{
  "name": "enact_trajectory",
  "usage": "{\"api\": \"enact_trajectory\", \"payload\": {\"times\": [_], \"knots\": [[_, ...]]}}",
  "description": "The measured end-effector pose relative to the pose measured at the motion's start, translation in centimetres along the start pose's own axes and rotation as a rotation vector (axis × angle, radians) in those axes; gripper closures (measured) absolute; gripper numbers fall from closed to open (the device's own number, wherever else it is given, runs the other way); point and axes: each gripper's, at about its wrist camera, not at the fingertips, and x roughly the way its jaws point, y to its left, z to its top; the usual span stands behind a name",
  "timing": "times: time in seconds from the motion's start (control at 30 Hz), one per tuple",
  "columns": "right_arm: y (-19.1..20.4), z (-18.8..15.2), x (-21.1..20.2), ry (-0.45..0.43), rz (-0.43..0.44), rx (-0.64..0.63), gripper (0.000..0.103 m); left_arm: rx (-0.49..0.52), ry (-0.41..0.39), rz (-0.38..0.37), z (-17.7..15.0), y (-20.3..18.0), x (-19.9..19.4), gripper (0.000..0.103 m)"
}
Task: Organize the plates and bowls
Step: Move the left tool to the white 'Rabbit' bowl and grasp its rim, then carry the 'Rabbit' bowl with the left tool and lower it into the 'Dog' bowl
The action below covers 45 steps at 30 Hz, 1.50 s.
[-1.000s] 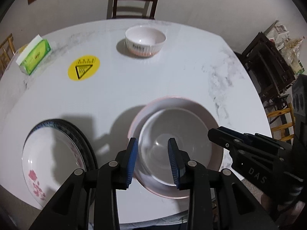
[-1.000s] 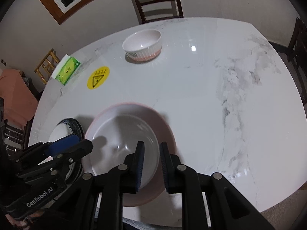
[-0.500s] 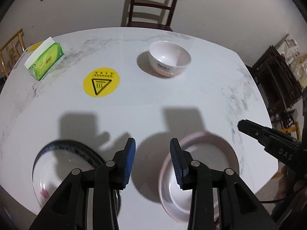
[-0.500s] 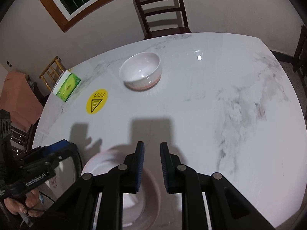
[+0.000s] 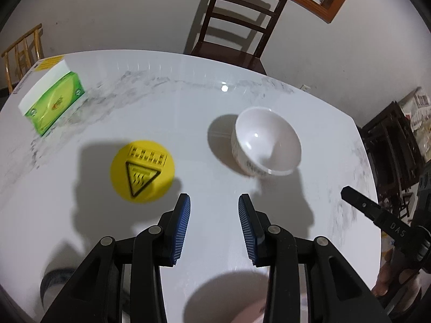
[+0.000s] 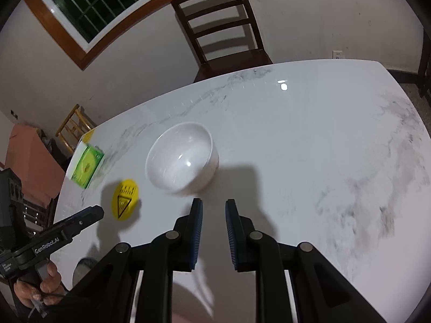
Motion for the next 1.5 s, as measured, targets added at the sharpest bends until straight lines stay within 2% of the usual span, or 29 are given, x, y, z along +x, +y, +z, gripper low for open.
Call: {"api": "enact_trajectory", "payload": {"times": [0.37,0.7,0.87,1.0,1.03,1.1,1.5], "knots": [[0.8,4.1,4.8,0.047,-0.019,-0.004,0.084,-0.003,0.043,-0.006,4.7,-1.3,4.2,0.070],[1.4,5.1,8.8,0.107,-0.072,-0.018,0.084,-0.003,0.098,0.004,6.4,-2.1,8.3,0.070],[1.5,5.0,9.7,0.127,-0.089,-0.023,0.086,0.007,0.128,0.011,6.3,-2.3,10.0,0.074],[1.5,4.7,9.8,0.131,-0.085,-0.024,0.087,-0.003,0.145,-0.022,5.9,-2.3,10.7,0.086],[1.6,4.7,9.8,0.135,-0.078,-0.023,0.090,0.000,0.148,-0.029,5.8,-2.4,10.7,0.087],[1.7,4.4,9.6,0.139,-0.079,-0.024,0.090,0.010,0.149,-0.026,5.6,-2.7,10.6,0.090],[2.0,2.0,7.5,0.157,-0.088,-0.027,0.090,0.030,0.189,-0.012,3.0,-3.1,8.9,0.091]]}}
